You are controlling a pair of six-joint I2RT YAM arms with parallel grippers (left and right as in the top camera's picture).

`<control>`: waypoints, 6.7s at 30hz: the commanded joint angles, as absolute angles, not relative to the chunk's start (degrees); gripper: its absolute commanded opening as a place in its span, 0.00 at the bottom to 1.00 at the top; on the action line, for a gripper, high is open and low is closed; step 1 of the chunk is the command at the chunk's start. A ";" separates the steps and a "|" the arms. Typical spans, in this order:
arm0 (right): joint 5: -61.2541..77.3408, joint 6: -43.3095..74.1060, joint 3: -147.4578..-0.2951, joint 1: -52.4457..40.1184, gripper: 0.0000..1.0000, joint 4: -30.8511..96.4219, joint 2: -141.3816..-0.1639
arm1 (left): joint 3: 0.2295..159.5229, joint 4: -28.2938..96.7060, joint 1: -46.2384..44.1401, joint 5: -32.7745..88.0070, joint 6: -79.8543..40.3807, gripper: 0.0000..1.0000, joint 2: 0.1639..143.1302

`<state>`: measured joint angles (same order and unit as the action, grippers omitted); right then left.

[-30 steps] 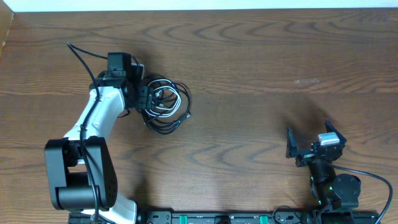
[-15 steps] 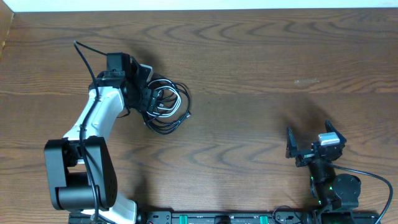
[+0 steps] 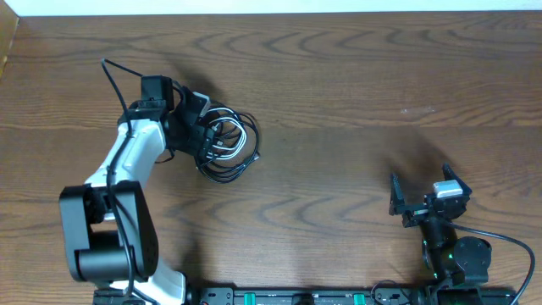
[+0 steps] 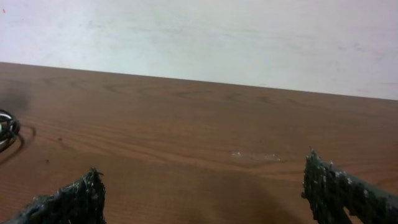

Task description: Untangle cables

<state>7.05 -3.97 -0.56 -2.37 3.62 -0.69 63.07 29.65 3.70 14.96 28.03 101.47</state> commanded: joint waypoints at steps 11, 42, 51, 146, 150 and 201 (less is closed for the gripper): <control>7.46 -3.25 -0.32 -2.09 0.99 3.66 -0.38 | 62.30 29.23 3.95 16.14 28.88 0.64 106.02; 7.62 -3.25 -0.32 -2.09 0.99 3.64 -0.38 | 62.48 28.62 3.95 42.22 25.87 0.08 75.35; 17.41 10.92 -0.32 -2.09 0.99 -4.58 -0.38 | 62.48 28.64 3.88 51.96 25.87 0.08 69.84; 46.65 77.58 -26.79 -9.28 0.05 -11.75 -60.03 | 62.46 21.50 -33.08 53.32 29.98 0.08 78.96; 46.50 74.32 -26.79 -9.28 0.24 -11.20 -60.03 | 62.46 22.00 -33.08 51.86 29.95 0.08 78.98; 37.65 50.06 -26.79 -9.43 0.84 -3.81 -60.03 | 62.46 4.51 -22.94 7.01 2.46 0.91 106.87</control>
<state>37.91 51.22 -26.20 -8.60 -3.90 -59.94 62.22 5.82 -22.94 7.16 1.69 104.84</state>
